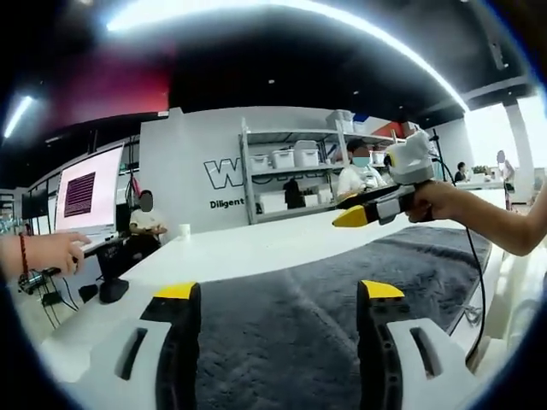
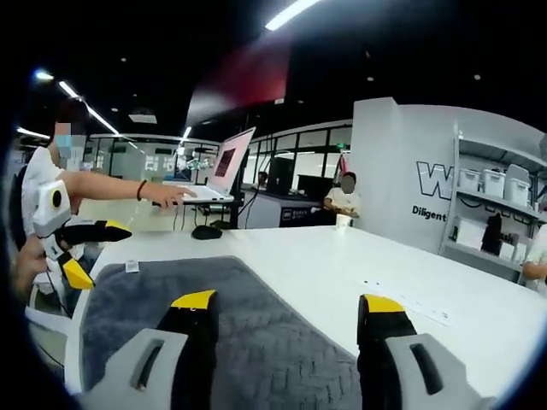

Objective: Open the folded towel by lifting each exposed corner and separating the folded layers until the towel lies flat within the target outline without major curled edges

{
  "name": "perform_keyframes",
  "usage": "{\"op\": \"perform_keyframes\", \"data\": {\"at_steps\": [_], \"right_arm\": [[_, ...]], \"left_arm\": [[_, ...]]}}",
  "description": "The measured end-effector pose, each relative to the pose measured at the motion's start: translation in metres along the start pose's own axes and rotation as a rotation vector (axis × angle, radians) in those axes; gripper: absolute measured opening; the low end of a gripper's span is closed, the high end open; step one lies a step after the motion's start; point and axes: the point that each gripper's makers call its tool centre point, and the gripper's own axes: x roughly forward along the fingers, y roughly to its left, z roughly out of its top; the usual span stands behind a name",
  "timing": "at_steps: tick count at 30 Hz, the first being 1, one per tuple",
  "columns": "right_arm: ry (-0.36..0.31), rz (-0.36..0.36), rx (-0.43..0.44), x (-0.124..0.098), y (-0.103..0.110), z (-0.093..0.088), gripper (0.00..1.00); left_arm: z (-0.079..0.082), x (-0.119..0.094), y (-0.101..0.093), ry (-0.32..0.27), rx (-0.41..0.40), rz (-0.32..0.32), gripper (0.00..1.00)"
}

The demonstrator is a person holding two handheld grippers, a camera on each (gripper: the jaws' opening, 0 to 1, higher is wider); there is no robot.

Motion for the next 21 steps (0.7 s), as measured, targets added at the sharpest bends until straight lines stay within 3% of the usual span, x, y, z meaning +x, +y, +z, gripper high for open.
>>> {"op": "perform_keyframes", "data": {"at_steps": [21], "right_arm": [[-0.016, -0.059, -0.002, -0.068, -0.013, -0.005, 0.67]], "left_arm": [[0.006, 0.009, -0.024, -0.001, 0.001, -0.057, 0.75]]}}
